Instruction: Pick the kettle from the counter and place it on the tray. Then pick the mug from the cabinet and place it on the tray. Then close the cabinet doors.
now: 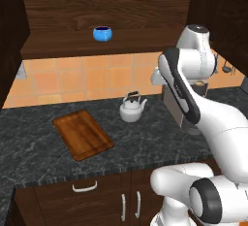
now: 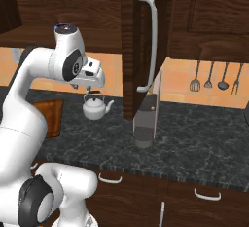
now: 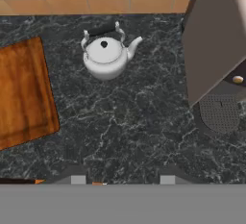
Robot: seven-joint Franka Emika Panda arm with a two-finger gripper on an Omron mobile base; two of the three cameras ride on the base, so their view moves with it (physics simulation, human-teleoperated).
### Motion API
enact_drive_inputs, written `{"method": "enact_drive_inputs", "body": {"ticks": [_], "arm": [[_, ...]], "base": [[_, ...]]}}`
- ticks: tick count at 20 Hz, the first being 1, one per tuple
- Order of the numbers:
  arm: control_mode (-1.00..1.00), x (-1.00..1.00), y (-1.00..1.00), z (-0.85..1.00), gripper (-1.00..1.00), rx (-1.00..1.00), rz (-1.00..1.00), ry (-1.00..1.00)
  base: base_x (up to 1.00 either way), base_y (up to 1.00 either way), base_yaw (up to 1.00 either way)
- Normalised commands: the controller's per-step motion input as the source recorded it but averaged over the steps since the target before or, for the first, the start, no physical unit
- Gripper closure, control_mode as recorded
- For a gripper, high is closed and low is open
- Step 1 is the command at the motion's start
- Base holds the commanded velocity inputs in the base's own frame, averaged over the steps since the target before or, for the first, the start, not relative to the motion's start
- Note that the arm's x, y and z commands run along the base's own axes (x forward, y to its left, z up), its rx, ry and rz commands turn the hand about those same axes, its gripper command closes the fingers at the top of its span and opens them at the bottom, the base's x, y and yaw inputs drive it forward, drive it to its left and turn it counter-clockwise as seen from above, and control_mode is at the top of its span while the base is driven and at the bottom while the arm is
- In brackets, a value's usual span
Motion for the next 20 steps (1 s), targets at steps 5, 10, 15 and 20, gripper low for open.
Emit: {"method": "enact_drive_inputs", "body": {"ticks": [5,10,15,20], "arm": [[-1.0,-0.08,0.66,-0.59,-1.0,0.01,-0.17,-0.13],[-1.0,-0.04,0.62,-0.73,-1.0,0.14,-0.43,-0.17],[-1.0,0.13,0.17,-0.09,-1.0,-0.03,-0.12,-0.01],[-1.0,0.91,0.32,-0.28,-1.0,-0.07,-0.34,-0.07]], "base": [[0.0,0.0,0.0],[0.0,0.0,0.0],[0.0,0.0,0.0],[0.0,0.0,0.0]]}}
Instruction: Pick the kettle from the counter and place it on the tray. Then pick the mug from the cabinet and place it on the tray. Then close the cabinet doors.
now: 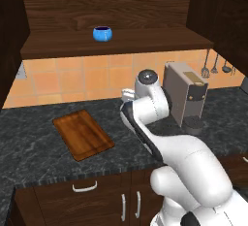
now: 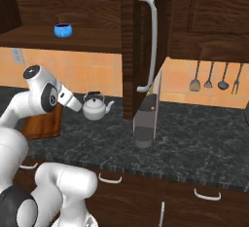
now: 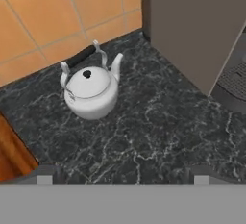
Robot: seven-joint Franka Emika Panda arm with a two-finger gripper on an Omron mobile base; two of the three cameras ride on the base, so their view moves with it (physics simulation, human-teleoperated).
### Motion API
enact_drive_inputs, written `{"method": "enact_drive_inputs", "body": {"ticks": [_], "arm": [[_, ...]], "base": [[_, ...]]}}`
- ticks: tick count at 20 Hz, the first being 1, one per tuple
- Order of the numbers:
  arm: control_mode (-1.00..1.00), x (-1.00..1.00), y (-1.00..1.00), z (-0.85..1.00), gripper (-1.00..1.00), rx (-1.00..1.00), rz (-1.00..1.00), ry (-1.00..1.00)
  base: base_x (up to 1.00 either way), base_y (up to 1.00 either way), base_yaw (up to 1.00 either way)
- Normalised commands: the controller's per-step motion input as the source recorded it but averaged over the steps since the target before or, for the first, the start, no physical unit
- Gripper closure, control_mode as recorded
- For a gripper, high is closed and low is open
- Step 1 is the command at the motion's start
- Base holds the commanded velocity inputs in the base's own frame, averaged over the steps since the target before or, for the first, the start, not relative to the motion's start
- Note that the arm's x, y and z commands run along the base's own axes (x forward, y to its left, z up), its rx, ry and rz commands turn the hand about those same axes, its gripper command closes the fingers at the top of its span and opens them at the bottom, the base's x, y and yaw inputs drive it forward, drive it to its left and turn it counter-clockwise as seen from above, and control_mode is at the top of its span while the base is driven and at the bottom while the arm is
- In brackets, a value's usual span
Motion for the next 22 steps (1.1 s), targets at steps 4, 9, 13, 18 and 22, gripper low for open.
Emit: {"method": "enact_drive_inputs", "body": {"ticks": [4,9,13,18,22], "arm": [[-1.0,0.66,0.31,0.0,-1.0,-0.04,-0.32,0.02],[-1.0,0.61,0.06,0.04,-1.0,-0.01,-0.17,0.16],[-1.0,0.91,0.0,-0.03,-1.0,-0.03,-0.1,0.21],[-1.0,0.94,0.0,-0.3,-1.0,-0.01,-0.09,0.07],[-1.0,0.82,0.0,-0.41,-1.0,0.0,-0.08,0.01]], "base": [[0.0,0.0,0.0],[0.0,0.0,0.0],[0.0,0.0,0.0],[0.0,0.0,0.0],[0.0,0.0,0.0]]}}
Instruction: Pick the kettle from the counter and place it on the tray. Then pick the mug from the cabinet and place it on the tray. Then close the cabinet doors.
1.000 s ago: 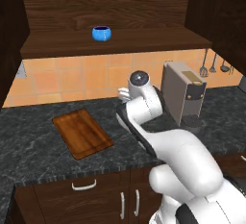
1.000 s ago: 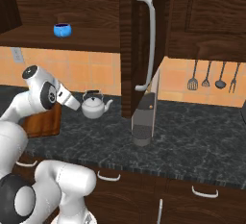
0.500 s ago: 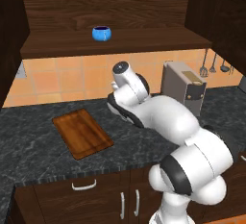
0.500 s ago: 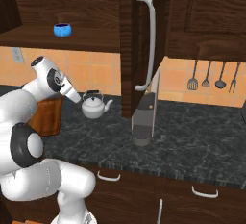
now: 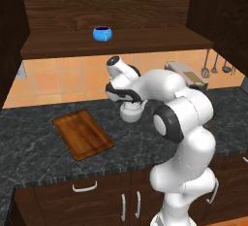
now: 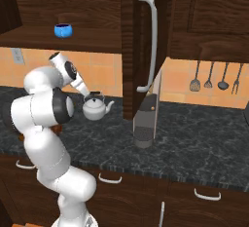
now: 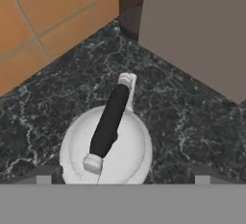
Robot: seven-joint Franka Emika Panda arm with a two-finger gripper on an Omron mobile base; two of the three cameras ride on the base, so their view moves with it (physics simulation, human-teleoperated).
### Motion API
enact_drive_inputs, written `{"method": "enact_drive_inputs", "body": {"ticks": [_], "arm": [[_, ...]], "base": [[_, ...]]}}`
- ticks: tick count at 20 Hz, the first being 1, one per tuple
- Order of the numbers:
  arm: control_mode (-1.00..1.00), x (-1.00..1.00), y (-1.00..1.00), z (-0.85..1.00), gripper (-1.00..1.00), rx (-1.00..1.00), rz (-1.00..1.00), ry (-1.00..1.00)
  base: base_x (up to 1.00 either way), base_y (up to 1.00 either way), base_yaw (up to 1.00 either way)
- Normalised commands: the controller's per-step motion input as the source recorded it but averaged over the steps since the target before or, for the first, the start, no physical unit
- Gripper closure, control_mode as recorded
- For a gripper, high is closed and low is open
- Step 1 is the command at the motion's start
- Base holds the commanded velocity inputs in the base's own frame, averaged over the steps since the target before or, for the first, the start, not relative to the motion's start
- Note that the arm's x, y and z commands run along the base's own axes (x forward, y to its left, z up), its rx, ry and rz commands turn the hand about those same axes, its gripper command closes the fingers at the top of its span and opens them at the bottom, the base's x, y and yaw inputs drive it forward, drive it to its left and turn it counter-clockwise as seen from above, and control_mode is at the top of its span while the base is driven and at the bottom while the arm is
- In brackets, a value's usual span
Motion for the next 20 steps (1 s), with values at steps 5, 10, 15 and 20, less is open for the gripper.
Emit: {"method": "enact_drive_inputs", "body": {"ticks": [5,10,15,20], "arm": [[-1.0,0.62,0.0,-0.54,-1.0,0.0,-0.06,0.01],[-1.0,0.59,0.0,-0.23,-1.0,0.0,-0.05,0.02],[-1.0,0.12,-0.07,-0.32,1.0,0.0,-0.03,0.12],[-1.0,0.0,-0.37,-0.59,1.0,0.0,-0.03,0.12]], "base": [[0.0,0.0,0.0],[0.0,0.0,0.0],[0.0,0.0,0.0],[0.0,0.0,0.0]]}}
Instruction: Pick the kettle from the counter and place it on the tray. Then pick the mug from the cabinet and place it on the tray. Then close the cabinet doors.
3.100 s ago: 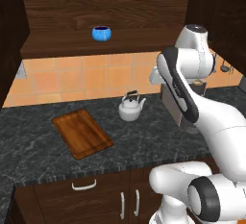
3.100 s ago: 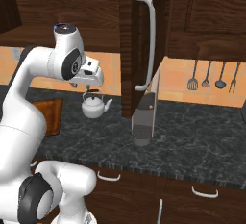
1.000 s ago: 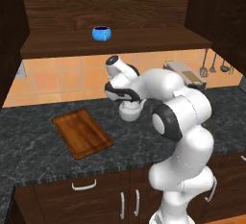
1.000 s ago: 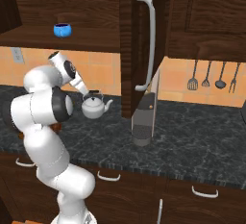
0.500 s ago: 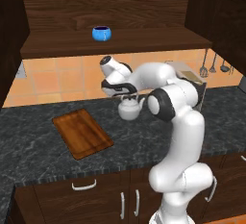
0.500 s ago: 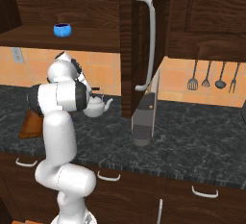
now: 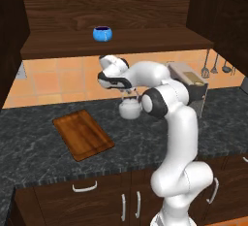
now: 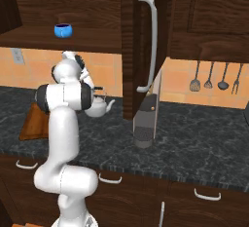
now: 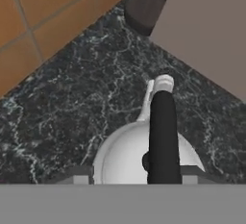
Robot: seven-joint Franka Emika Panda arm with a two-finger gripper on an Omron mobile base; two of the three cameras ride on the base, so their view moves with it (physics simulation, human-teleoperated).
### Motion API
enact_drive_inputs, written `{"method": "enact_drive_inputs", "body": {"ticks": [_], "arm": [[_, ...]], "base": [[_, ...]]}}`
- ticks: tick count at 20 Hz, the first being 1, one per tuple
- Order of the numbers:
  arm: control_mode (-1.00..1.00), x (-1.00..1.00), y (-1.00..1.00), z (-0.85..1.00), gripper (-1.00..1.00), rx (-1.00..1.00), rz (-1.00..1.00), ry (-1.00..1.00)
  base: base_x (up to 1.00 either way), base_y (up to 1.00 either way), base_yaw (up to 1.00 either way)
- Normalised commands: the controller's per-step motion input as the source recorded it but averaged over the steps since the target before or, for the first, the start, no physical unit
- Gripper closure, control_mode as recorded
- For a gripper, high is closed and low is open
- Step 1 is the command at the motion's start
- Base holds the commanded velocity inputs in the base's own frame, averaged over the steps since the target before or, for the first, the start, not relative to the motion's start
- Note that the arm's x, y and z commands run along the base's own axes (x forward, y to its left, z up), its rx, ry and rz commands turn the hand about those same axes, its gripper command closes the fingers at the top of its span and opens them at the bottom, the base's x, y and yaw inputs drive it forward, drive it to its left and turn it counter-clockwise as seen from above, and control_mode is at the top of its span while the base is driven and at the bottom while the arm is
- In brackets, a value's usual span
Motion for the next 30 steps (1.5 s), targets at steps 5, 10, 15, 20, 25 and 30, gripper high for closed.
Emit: {"method": "enact_drive_inputs", "body": {"ticks": [5,10,15,20,25,30], "arm": [[-1.0,-0.41,-0.03,-0.68,1.0,0.01,0.0,-0.3],[-1.0,-0.99,-0.08,-0.59,1.0,0.05,0.0,-0.39],[-1.0,-1.0,-0.03,-0.02,1.0,0.02,0.01,-0.18],[-1.0,-0.88,0.02,0.28,1.0,0.03,0.14,-0.19],[-1.0,-0.31,0.18,0.74,1.0,0.05,0.2,-0.17],[-1.0,-0.38,0.46,0.69,1.0,-0.01,0.22,-0.05]], "base": [[0.0,0.0,0.0],[0.0,0.0,0.0],[0.0,0.0,0.0],[0.0,0.0,0.0],[0.0,0.0,0.0],[0.0,0.0,0.0]]}}
